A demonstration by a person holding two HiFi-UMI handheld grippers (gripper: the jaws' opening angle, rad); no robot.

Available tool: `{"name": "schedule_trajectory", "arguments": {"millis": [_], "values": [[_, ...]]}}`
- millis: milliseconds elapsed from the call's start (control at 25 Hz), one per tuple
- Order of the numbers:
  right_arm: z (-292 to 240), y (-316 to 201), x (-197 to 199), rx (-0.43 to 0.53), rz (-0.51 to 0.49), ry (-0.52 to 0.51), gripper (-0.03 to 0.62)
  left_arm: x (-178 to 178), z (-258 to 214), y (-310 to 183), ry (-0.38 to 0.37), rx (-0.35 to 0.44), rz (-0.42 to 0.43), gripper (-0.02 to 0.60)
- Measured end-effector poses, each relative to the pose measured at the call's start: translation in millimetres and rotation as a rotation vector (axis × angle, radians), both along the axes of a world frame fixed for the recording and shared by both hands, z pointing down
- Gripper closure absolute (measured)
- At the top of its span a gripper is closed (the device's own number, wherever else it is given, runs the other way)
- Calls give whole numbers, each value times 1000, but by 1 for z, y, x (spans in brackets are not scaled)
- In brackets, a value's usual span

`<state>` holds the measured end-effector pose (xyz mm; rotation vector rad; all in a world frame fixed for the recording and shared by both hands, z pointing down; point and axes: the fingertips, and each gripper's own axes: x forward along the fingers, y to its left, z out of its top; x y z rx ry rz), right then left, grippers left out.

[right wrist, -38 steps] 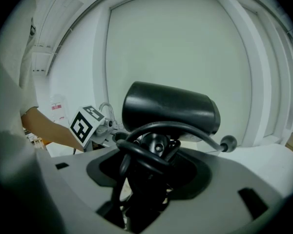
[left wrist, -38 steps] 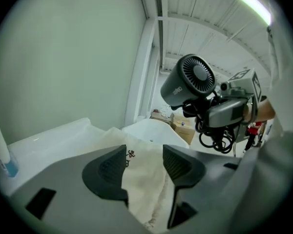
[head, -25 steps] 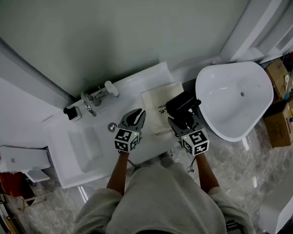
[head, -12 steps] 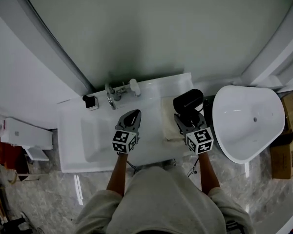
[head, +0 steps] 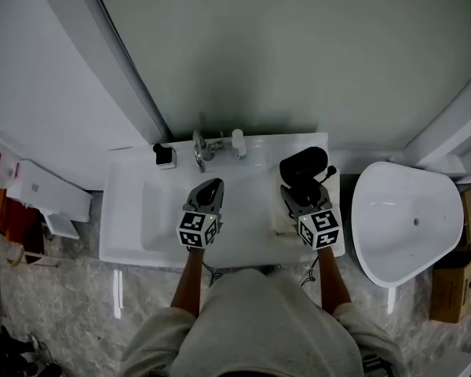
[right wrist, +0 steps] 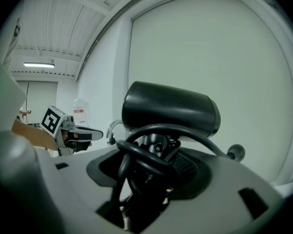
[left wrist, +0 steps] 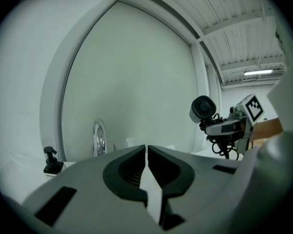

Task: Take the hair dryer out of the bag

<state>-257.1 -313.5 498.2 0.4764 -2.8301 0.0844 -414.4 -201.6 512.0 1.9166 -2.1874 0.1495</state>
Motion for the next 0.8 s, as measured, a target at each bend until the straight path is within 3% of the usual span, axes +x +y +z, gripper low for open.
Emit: {"name": "schedule_trajectory", "arguments": {"millis": [800], "values": [[6,0,1,-2,20,16,341,11,7,-14,-1,-9,43,561]]}}
